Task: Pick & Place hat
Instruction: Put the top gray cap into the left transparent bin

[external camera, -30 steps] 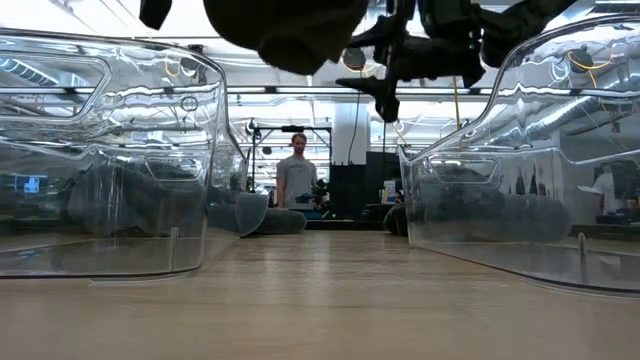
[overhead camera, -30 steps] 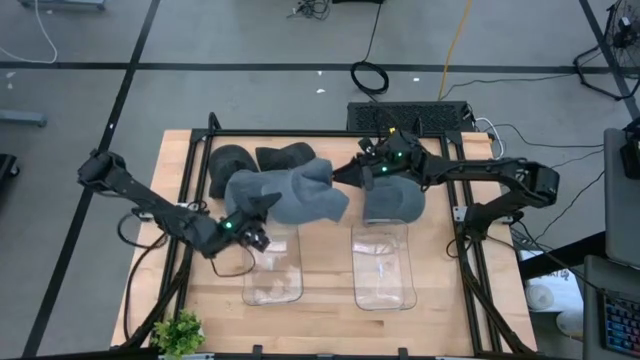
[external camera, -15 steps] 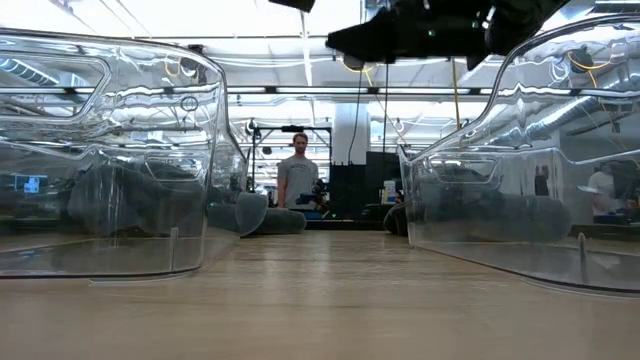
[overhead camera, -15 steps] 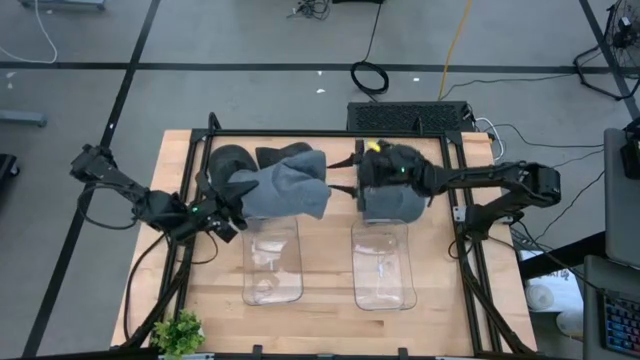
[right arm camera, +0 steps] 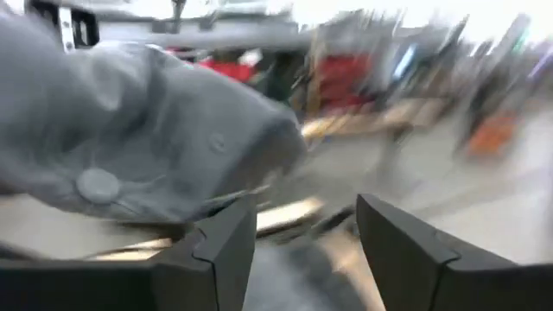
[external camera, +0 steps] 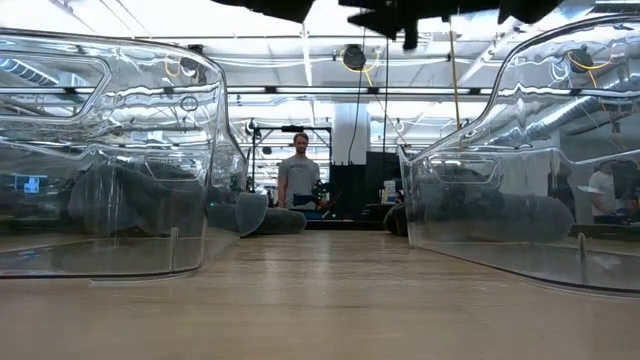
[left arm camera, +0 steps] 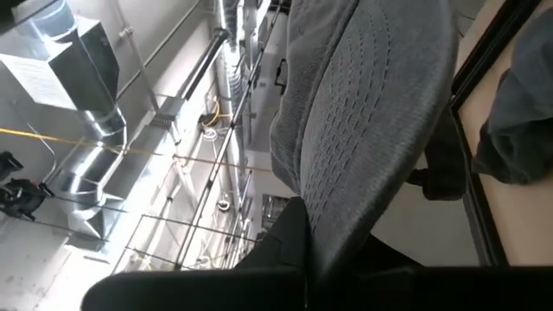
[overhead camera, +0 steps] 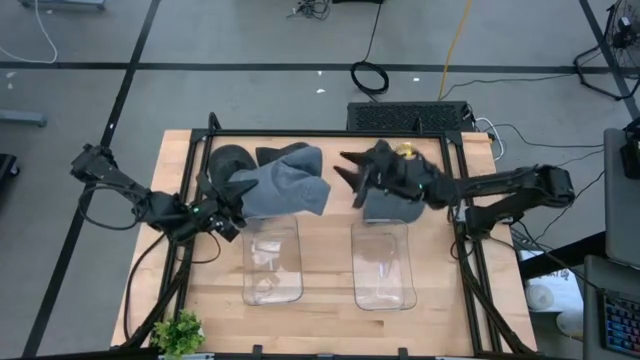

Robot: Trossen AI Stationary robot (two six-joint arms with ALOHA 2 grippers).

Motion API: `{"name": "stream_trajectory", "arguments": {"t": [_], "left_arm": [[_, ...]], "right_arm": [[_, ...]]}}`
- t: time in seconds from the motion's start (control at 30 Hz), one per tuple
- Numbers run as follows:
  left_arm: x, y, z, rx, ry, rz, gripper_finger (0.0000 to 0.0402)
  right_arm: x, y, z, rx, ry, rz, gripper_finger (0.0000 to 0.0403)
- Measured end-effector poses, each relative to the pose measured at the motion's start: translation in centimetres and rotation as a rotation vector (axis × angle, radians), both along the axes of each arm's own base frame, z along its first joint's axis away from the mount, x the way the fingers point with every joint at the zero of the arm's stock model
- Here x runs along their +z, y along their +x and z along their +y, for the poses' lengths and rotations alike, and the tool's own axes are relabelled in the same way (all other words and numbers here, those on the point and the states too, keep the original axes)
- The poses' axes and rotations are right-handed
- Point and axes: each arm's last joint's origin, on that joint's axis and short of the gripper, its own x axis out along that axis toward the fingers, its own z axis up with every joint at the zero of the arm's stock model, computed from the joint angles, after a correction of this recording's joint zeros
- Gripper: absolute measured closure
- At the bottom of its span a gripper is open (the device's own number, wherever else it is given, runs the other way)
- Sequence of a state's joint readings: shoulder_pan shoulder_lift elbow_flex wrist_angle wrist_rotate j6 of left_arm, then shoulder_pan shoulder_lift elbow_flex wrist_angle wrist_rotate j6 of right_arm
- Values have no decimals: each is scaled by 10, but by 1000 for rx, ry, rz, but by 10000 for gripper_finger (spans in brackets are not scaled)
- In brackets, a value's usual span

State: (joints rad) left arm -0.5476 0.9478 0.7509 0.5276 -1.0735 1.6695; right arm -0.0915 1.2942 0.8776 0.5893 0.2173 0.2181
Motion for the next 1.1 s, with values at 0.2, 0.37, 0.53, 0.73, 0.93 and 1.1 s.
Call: {"name": "stream_trajectory", "arguments": {"t": [0.2, 0.37, 0.53, 0.73, 0.93, 1.1], "left_arm": [[-3, 4, -4, -29, 76, 41, 393], [-8, 12, -6, -21, 123, 78, 393], [-11, 18, -5, -2, 143, 96, 393], [-10, 17, -4, 6, 161, 99, 393], [-5, 14, -3, 1, 172, 74, 393], [-1, 13, -1, -3, 183, 64, 393]], "right_arm": [[-14, 4, -34, 430, 591, -30, 216], [-15, 18, -36, 590, 647, -162, 211], [-23, 29, -34, 654, 670, -254, 213], [-37, 38, -31, 632, 686, -227, 211], [-38, 40, -30, 639, 721, -285, 214], [-36, 41, -22, 665, 713, -296, 215]]}}
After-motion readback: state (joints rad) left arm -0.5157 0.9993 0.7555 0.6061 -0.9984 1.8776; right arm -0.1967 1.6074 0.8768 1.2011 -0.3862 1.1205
